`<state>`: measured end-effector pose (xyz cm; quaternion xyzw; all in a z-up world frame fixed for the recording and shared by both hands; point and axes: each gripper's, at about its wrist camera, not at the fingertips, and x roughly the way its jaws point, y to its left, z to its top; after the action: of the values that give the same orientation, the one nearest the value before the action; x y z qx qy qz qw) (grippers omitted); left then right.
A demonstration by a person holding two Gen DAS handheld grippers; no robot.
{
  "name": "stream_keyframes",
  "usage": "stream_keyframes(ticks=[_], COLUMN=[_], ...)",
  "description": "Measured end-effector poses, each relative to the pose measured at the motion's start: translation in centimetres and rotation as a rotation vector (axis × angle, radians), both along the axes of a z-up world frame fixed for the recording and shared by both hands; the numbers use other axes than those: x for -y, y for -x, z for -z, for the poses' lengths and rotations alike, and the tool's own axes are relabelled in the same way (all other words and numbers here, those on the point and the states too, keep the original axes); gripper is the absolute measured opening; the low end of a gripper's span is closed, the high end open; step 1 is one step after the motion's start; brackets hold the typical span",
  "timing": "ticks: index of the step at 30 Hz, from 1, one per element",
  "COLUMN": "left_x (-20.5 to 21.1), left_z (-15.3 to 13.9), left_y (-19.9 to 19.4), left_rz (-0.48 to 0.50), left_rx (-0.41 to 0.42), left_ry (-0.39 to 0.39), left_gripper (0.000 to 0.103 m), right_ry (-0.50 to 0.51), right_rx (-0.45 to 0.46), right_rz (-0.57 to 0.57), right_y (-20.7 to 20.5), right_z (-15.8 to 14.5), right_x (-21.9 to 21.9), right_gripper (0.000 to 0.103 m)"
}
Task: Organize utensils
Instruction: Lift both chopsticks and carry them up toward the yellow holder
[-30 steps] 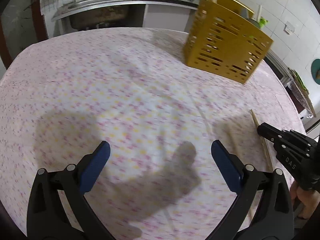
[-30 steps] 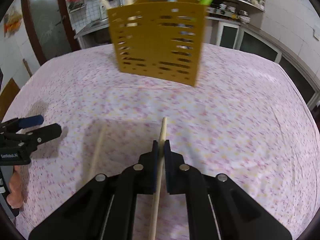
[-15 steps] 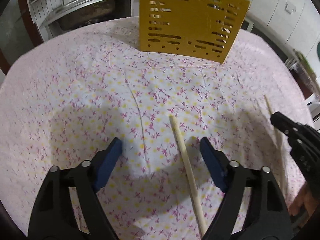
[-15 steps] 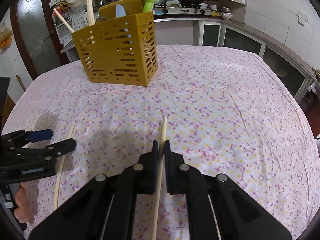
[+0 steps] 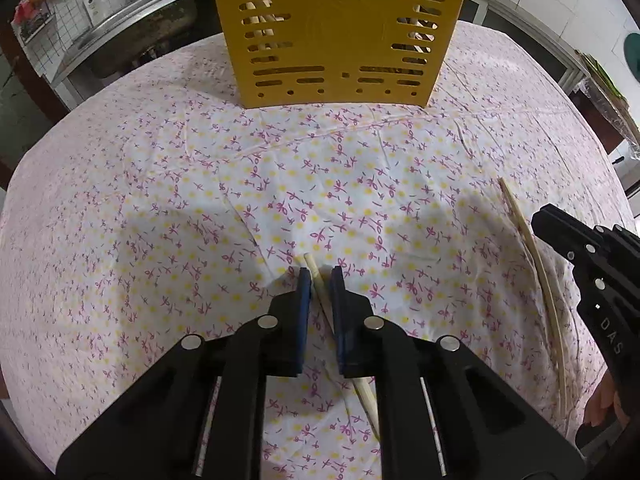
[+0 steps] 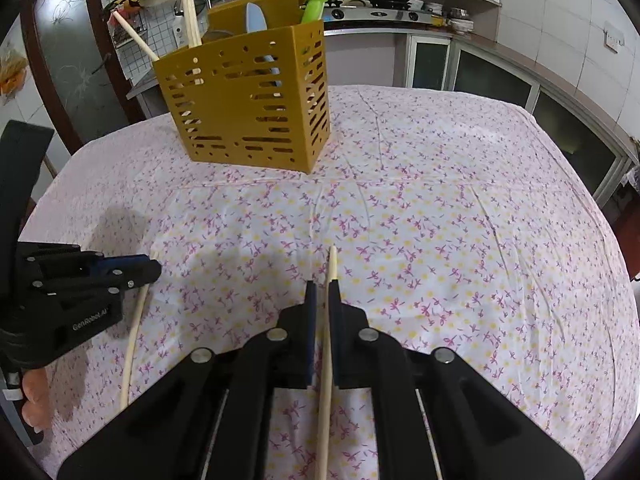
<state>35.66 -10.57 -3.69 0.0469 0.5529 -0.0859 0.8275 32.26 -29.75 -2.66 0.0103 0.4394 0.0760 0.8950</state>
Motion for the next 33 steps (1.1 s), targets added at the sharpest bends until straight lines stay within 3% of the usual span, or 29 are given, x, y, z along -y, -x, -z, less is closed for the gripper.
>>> stream_keyframes(ticks=[9, 15, 21, 28, 33], left_x=[-0.4, -0.5, -0.2, -1.7, -2.6], left_z=[0.3, 0.1, 0.2, -0.8, -3.5], left_y=[-1.0, -0.5, -0.9, 0.3, 1.6], left_rz=[0.024, 0.055, 0.055, 0.059, 0.072], left_rx=[-0.009, 0.004, 0.001, 0.040, 0.121], left_ry=[0.037, 0.009, 0.022, 0.091, 0.122], left_gripper=[0.007, 0.008, 0.007, 0.004, 0.003], right_ry=[-0.010, -0.002, -0.103, -0.137, -0.152], right_rx=[-0.066, -0.091, -0.150, -0.096, -0.019], right_rz=[0.023, 0.027, 0.046, 0.062, 0.051], right_y=[-1.2, -1.7, -2.7, -1.1, 0.3], right_z=[1.4, 2.1, 2.2, 1.2, -1.5], right_x=[0.4, 0.0, 1.4, 2.1, 2.0], right_gripper=[0.006, 0.007, 0.006, 0.006, 0.006])
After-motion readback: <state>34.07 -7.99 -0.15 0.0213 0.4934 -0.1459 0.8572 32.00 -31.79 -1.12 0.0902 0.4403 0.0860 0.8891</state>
